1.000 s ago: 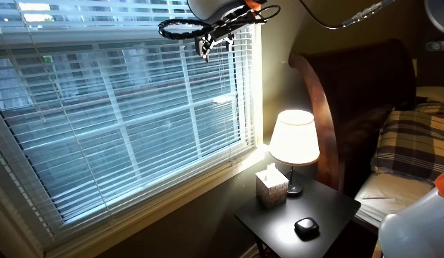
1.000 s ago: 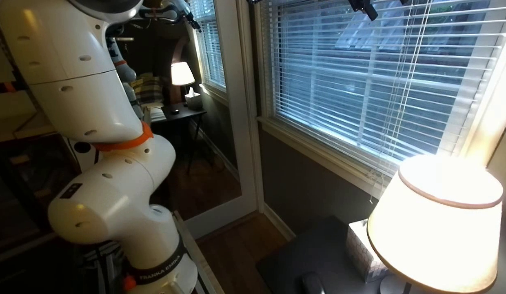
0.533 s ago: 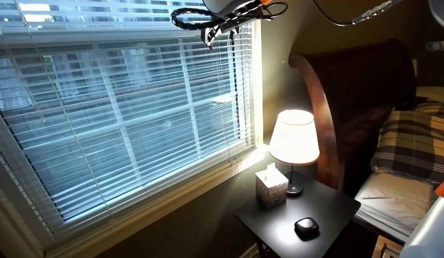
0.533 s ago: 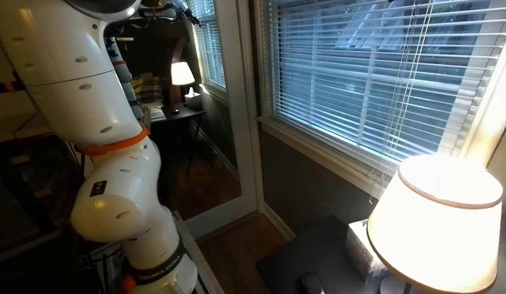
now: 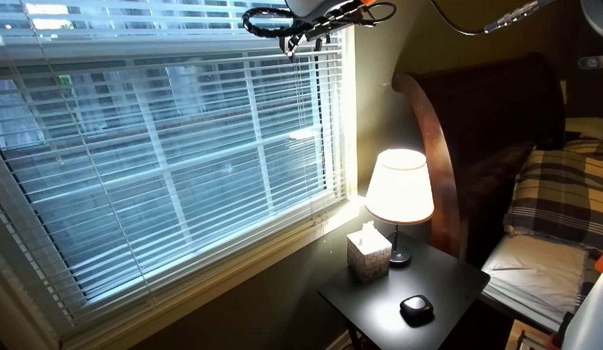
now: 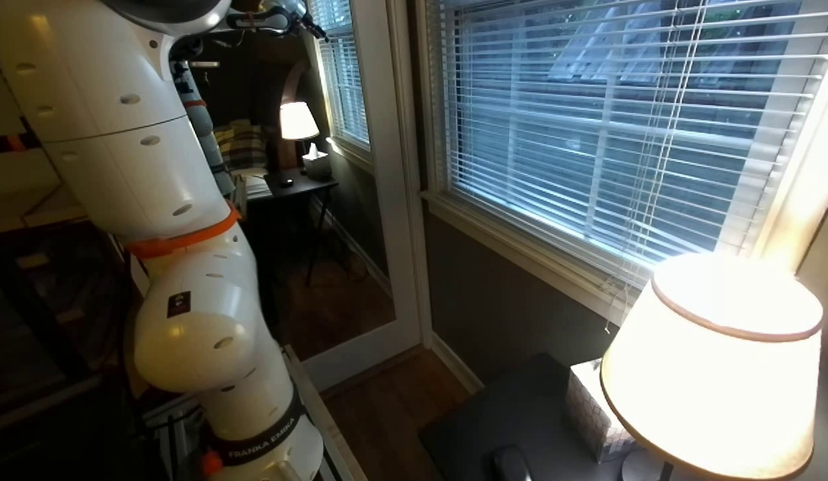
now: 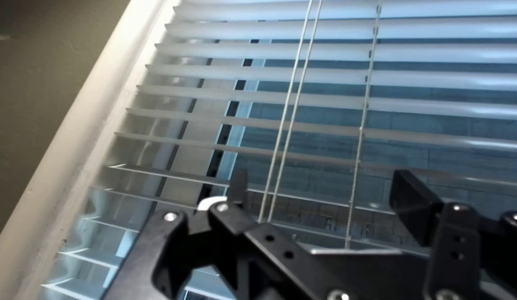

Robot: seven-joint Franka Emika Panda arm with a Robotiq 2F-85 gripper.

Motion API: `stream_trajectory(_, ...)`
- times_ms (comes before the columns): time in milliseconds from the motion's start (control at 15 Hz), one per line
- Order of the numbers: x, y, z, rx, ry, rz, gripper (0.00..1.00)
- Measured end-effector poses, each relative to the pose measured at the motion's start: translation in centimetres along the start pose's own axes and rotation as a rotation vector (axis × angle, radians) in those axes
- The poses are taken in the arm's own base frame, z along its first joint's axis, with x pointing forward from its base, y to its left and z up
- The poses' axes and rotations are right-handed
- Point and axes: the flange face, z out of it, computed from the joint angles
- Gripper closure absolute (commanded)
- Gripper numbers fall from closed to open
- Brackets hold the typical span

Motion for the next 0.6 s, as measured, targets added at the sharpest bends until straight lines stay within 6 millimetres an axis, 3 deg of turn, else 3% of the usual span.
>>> stream_trajectory(467,0.22,0.93,0.12,-0.004,0.025,0.004,0.95)
stream_trajectory(600,0.24,0.64,0.04,0.0,0.026,-0.004,1.0)
